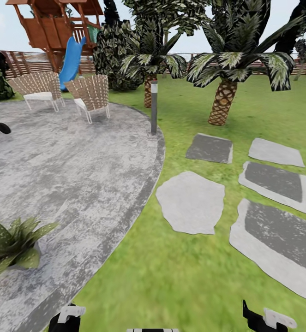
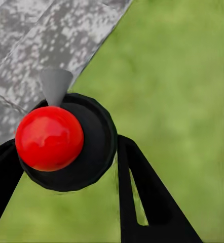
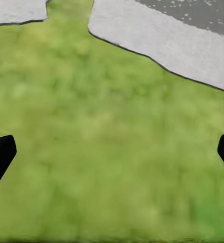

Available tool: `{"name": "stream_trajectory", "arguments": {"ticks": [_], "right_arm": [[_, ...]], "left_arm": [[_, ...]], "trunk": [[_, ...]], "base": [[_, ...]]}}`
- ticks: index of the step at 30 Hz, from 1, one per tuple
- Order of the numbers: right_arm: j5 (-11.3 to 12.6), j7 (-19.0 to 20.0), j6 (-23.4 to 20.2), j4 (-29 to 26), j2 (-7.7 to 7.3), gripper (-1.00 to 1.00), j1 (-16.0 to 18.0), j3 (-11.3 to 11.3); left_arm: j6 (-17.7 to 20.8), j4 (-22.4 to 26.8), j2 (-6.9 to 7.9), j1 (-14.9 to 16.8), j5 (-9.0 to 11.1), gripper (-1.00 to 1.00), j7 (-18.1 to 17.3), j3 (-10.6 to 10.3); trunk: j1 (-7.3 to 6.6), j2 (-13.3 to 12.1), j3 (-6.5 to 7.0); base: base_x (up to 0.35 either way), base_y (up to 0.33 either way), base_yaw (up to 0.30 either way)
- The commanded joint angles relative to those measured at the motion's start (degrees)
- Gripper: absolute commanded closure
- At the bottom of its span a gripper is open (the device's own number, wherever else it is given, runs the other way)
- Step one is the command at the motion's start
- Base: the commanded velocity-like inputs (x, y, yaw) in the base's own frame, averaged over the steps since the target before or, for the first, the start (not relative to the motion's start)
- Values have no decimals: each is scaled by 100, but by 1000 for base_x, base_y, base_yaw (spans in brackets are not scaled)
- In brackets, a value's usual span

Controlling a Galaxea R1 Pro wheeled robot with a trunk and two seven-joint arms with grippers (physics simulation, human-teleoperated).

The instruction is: Pick up the pesticide atomizer in the garden and spray insectifuge to fully cover both potted plants in the garden.

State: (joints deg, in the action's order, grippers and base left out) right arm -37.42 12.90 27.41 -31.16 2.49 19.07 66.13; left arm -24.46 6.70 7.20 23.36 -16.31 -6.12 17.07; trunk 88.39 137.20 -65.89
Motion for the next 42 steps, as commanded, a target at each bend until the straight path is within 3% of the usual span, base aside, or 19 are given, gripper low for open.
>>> {"name": "stream_trajectory", "arguments": {"ticks": [1,17,42], "right_arm": [[-29,46,19,-7,6,-100,9,49],[-29,46,19,-6,7,-100,9,49],[-29,46,19,-7,6,-100,9,49]], "left_arm": [[-15,-2,1,2,-29,100,-38,51],[-15,-2,1,2,-30,100,-38,51],[-15,7,1,2,-30,100,-38,51]], "trunk": [[-1,2,-4],[-1,2,-4],[-1,2,-4]], "base": [[0,0,-300],[5,-5,-300],[184,-203,-300]]}}
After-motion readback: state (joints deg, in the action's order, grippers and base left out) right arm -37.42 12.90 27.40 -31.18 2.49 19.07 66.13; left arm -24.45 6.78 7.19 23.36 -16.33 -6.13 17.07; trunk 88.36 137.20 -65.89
